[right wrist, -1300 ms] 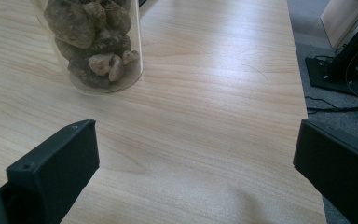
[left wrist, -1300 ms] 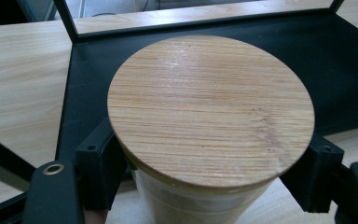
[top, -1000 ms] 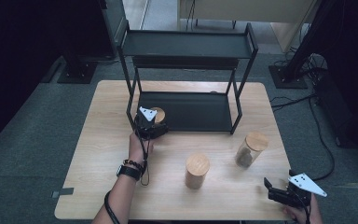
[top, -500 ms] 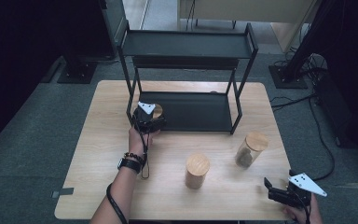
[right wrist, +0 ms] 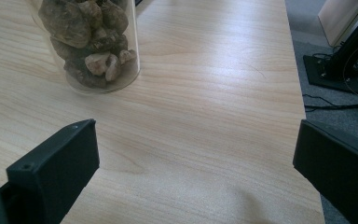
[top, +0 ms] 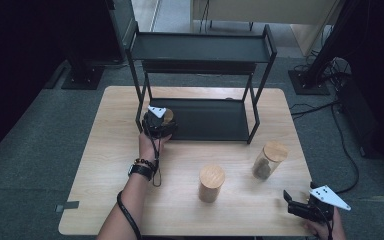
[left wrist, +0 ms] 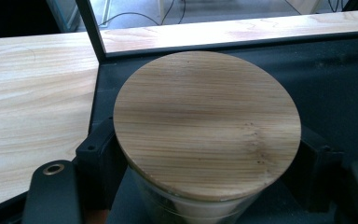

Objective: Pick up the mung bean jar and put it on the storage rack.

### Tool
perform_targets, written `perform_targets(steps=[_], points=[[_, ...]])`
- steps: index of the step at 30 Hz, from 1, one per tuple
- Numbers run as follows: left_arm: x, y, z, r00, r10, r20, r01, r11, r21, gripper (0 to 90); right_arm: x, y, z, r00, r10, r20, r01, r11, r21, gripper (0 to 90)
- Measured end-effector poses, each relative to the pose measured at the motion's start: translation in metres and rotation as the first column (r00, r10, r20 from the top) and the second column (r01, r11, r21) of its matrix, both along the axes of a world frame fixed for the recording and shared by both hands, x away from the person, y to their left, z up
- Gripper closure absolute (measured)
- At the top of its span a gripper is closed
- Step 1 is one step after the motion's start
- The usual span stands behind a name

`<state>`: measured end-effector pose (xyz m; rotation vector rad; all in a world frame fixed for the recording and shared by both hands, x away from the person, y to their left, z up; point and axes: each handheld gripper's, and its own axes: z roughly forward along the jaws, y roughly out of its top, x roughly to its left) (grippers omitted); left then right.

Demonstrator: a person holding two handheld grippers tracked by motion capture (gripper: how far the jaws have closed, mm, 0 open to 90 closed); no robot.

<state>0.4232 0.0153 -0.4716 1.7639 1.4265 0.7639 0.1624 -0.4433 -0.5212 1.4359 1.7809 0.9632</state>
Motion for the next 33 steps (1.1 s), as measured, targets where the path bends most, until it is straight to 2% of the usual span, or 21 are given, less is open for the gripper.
perform_targets(steps=[9, 14, 15, 22, 24, 25, 26, 28, 29, 33], points=[[0.004, 0.0, -0.002, 0.9999, 0.006, 0.013, -0.006, 1.0, 0.006, 25.3, 0.0, 0.001, 0.0, 1.0, -0.002, -0.003, 0.002, 1.0, -0.007, 0.0], [0.0, -0.001, -0.003, 1.0, -0.002, 0.01, 0.002, 1.0, 0.001, 23.6, 0.0, 0.001, 0.0, 1.0, -0.003, -0.001, 0.003, 1.0, -0.015, 0.0], [-0.002, -0.002, -0.005, 0.9999, -0.017, 0.002, 0.017, 0.9997, 0.018, 21.6, 0.0, 0.001, 0.0, 1.0, -0.004, 0.0, 0.004, 1.0, -0.014, 0.0], [-0.01, -0.005, -0.01, 0.9999, -0.015, 0.007, 0.014, 0.9996, 0.023, 19.5, 0.0, 0.002, 0.0, 1.0, -0.006, 0.003, 0.006, 1.0, -0.019, 0.0], [-0.012, -0.005, -0.013, 0.9996, -0.027, -0.01, 0.027, 0.9995, 0.015, 18.8, 0.0, 0.002, 0.0, 1.0, -0.006, 0.003, 0.006, 1.0, -0.021, 0.0], [-0.013, -0.005, -0.014, 0.9989, -0.041, -0.022, 0.041, 0.9991, 0.009, 8.5, 0.0, 0.002, 0.0, 1.0, -0.005, 0.002, 0.005, 1.0, -0.022, 0.0], [-0.017, -0.007, -0.019, 0.9985, -0.047, -0.028, 0.047, 0.9985, 0.029, 8.4, 0.0, 0.002, 0.0, 1.0, -0.005, 0.002, 0.005, 1.0, -0.023, 0.0], [-0.019, -0.007, -0.021, 0.9984, -0.05, -0.029, 0.051, 0.998, 0.037, 8.4, 0.0, 0.002, 0.0, 1.0, -0.005, 0.002, 0.005, 1.0, -0.024, 0.0], [-0.022, -0.006, -0.027, 0.9977, -0.056, -0.038, 0.057, 0.998, 0.028, 8.3, 0.0, 0.002, 0.0, 1.0, -0.005, 0.002, 0.005, 1.0, -0.023, 0.0], [-0.028, -0.004, -0.033, 0.9982, -0.044, -0.041, 0.045, 0.9989, 0.016, 8.3, 0.0, 0.002, 0.0, 1.0, -0.003, 0.002, 0.003, 1.0, -0.027, 0.0]])
